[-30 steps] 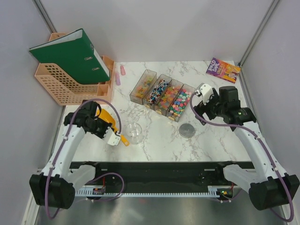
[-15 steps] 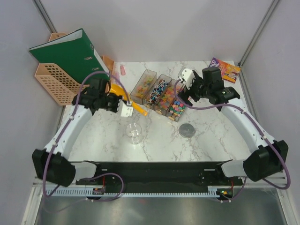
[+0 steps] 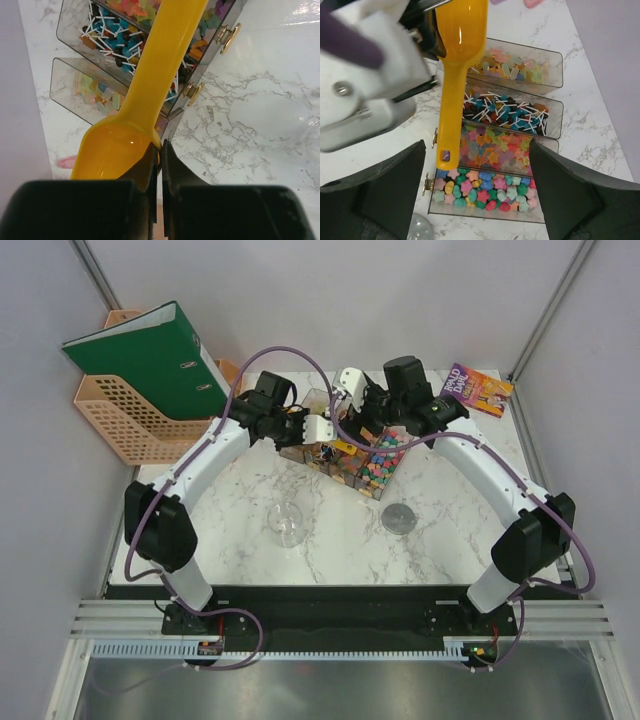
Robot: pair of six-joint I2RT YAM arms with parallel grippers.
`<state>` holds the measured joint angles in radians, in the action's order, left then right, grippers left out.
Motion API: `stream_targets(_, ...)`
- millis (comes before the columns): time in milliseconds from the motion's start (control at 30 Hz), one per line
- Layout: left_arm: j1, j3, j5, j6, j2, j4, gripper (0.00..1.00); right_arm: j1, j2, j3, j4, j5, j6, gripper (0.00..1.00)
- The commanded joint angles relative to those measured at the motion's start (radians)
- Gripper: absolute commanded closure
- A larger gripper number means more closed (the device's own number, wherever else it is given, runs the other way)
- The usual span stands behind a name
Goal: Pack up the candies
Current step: Pick up the spatula from the center of the board.
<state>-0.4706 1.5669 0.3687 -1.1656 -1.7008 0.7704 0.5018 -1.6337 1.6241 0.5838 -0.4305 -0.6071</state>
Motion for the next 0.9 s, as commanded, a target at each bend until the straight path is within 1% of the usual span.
stream_targets(0,0.0,0.083,-0.027,0.124,-0.029,-0.006,0.98,-0.008,0.024,-0.016,0.007,-0.062,-0.016,0.09)
stream_targets(167,-0.002,0.136,-0.011,0.176,-0.06,0.01,0.98,-0.008,0.041,-0.09,-0.024,-0.137,0.003,0.12)
stream_targets(300,-0.002,0.156,-0.002,0.19,-0.057,0.024,0.98,-0.006,0.017,-0.093,-0.087,-0.146,0.046,0.14)
stream_targets(500,0.0,0.124,0.032,0.166,-0.013,0.061,0.98,-0.019,0.011,-0.09,-0.148,-0.186,0.075,0.2)
stream_targets(600,0.001,0.102,0.042,0.138,0.01,0.076,0.98,-0.02,0.012,-0.096,-0.153,-0.189,0.076,0.21)
stream_targets(867,0.03,0.113,0.099,0.175,0.047,0.093,0.98,-0.046,0.011,-0.125,-0.164,-0.211,0.082,0.24)
